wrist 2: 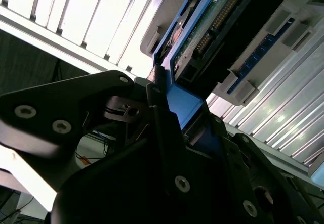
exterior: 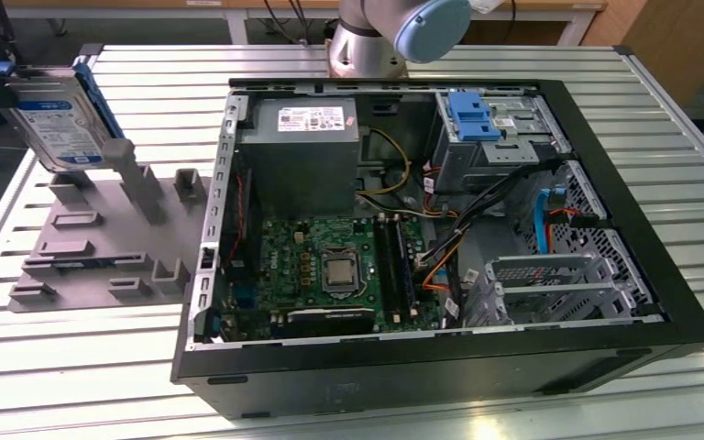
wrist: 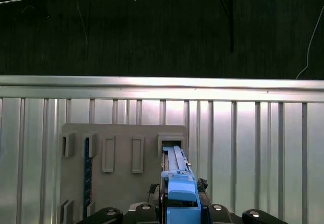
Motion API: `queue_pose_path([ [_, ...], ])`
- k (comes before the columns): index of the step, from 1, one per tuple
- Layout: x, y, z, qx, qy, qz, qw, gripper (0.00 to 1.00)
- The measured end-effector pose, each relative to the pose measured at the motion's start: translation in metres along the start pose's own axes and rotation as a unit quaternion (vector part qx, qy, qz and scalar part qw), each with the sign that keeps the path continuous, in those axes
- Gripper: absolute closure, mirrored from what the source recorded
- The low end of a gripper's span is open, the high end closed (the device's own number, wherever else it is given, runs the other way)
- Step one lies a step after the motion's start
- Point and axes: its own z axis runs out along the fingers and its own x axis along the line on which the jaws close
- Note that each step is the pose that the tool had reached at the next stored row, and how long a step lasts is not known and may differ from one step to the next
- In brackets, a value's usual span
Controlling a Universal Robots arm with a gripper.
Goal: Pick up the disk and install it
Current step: 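Pick up the disk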
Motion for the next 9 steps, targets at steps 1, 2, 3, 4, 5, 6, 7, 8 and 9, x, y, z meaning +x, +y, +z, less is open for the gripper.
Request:
queue_pose_path([
  [1, 0.0, 0.0, -0.0003, 0.0, 0.0, 0.0, 1.0, 0.64],
  [2, 0.0, 0.0, -0.0006, 0.0, 0.0, 0.0, 1.0, 0.64],
  [3, 0.0, 0.0, -0.0009, -0.0001, 0.0, 0.0, 1.0, 0.64],
  [4, 0.0, 0.0, -0.0012, 0.0, 0.0, 0.0, 1.0, 0.64],
  [5, 0.0, 0.0, -0.0015, 0.0, 0.0, 0.0, 1.0, 0.64],
  [6, 0.0, 0.0, -0.0019, 0.0, 0.0, 0.0, 1.0, 0.64],
  [7, 0.0, 0.0, -0.0023, 0.0, 0.0, 0.0, 1.0, 0.64],
  [8, -0.0001, 0.0, -0.0025, 0.0001, 0.0, 0.0, 1.0, 0.64],
  [9, -0.0001, 0.0, -0.0027, 0.0001, -0.0001, 0.0, 1.0, 0.64],
])
